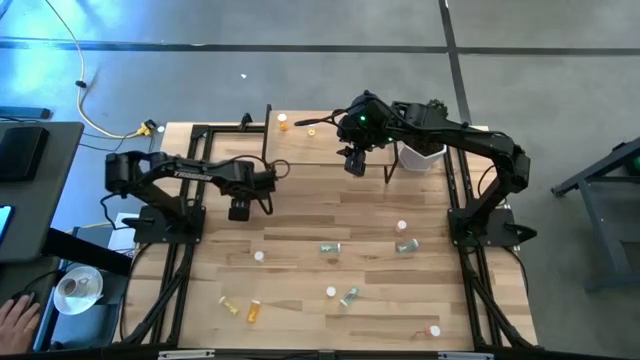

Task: Pick and place medicine bottles onto shelf by color
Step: Put the top left pink pill bottle on the shelf

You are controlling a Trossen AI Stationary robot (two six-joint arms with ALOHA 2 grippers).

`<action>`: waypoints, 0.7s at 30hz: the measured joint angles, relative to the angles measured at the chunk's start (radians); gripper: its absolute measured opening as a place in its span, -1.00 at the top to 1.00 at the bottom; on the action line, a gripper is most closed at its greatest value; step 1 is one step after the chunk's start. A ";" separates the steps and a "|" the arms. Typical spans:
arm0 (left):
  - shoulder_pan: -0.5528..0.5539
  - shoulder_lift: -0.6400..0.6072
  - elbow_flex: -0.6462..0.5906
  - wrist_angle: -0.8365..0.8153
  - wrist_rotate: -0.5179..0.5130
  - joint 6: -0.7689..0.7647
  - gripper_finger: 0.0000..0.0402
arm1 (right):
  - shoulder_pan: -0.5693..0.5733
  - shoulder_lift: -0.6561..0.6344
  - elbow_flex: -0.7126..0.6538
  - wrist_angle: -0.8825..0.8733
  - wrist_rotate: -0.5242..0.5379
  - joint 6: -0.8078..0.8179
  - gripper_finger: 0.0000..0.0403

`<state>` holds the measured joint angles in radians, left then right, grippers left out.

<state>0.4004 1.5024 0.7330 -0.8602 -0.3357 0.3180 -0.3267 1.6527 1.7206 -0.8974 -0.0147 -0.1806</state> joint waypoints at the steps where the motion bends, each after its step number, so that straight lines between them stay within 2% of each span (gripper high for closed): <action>1: 0.000 0.010 0.000 0.001 -0.007 0.000 0.14 | 0.000 0.000 0.000 0.000 0.000 0.000 0.20; 7: 0.000 0.059 0.000 0.007 -0.013 -0.011 0.14 | 0.000 0.000 0.000 0.000 0.000 0.000 0.20; 15: 0.001 0.063 0.000 0.026 -0.011 -0.011 0.14 | 0.000 0.000 0.000 0.000 0.000 0.000 0.20; 21: 0.000 0.061 -0.014 0.045 0.014 -0.010 0.29 | 0.000 0.000 0.000 0.000 0.000 0.001 0.20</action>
<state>0.4007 1.5631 0.7191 -0.8156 -0.3219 0.3080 -0.3264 1.6527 1.7206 -0.8974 -0.0147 -0.1800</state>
